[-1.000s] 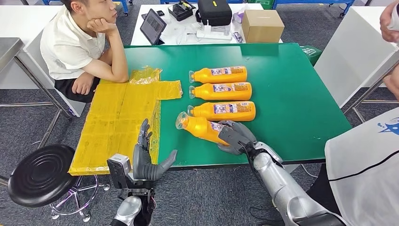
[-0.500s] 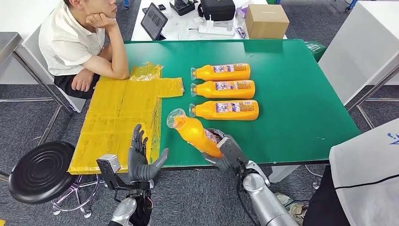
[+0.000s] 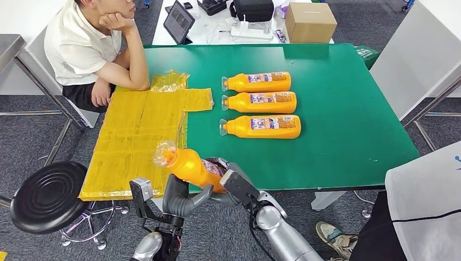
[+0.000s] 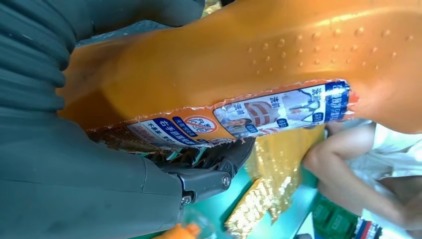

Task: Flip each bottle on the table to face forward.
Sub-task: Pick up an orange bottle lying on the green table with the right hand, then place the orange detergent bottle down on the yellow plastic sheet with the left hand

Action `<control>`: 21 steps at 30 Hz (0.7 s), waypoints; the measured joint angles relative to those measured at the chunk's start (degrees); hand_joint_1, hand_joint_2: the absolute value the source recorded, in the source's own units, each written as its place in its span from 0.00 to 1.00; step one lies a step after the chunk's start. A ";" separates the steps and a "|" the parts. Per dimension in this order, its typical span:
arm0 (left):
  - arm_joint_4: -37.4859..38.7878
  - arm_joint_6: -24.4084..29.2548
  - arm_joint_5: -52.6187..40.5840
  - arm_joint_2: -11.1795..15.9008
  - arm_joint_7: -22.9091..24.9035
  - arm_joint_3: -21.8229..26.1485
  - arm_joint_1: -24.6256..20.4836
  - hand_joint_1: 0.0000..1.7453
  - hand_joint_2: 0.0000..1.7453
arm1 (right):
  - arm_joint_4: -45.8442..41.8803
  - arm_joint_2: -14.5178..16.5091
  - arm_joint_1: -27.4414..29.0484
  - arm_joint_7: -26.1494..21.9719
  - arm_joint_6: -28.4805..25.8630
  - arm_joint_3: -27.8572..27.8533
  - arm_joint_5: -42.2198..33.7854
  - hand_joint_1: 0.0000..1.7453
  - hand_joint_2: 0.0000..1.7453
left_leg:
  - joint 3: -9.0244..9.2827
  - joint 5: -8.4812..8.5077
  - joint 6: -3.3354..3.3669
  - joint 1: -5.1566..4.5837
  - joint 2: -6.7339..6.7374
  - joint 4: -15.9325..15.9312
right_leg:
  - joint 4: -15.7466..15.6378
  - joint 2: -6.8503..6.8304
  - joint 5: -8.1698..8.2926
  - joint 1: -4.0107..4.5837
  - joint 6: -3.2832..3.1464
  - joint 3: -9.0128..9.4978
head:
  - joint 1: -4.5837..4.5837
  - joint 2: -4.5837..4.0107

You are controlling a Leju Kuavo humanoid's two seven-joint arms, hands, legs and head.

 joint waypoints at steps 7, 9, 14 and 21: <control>0.73 -2.64 2.86 0.28 1.30 0.02 -0.74 0.19 1.00 | 1.62 0.59 -2.29 0.02 -0.27 2.08 0.50 1.00 1.00 | -0.02 0.03 0.03 0.00 -0.11 0.00 | 0.01 -0.08 0.00 0.00 0.00 0.00 | -0.01 0.00; 0.92 -3.69 4.55 0.30 2.11 0.16 -0.87 0.42 1.00 | 1.99 0.79 -2.72 0.07 -0.80 2.54 0.83 1.00 1.00 | -0.03 0.03 0.03 0.00 -0.16 0.00 | 0.01 -0.10 0.00 0.00 0.00 0.00 | 0.00 0.00; 1.51 -4.97 6.87 0.52 3.40 0.93 -1.28 0.79 1.00 | 2.87 0.98 -3.39 0.16 -1.52 3.37 1.39 1.00 1.00 | -0.04 0.03 0.03 0.00 -0.20 0.00 | 0.00 -0.11 0.00 0.00 0.00 -0.01 | 0.01 0.00; 1.77 -4.95 8.40 0.56 3.10 1.87 -1.32 1.00 1.00 | 3.46 1.08 -3.52 0.18 -1.55 4.19 1.44 1.00 1.00 | -0.04 0.03 0.03 -0.01 -0.20 0.01 | 0.00 -0.11 0.00 -0.01 0.00 -0.01 | 0.00 0.00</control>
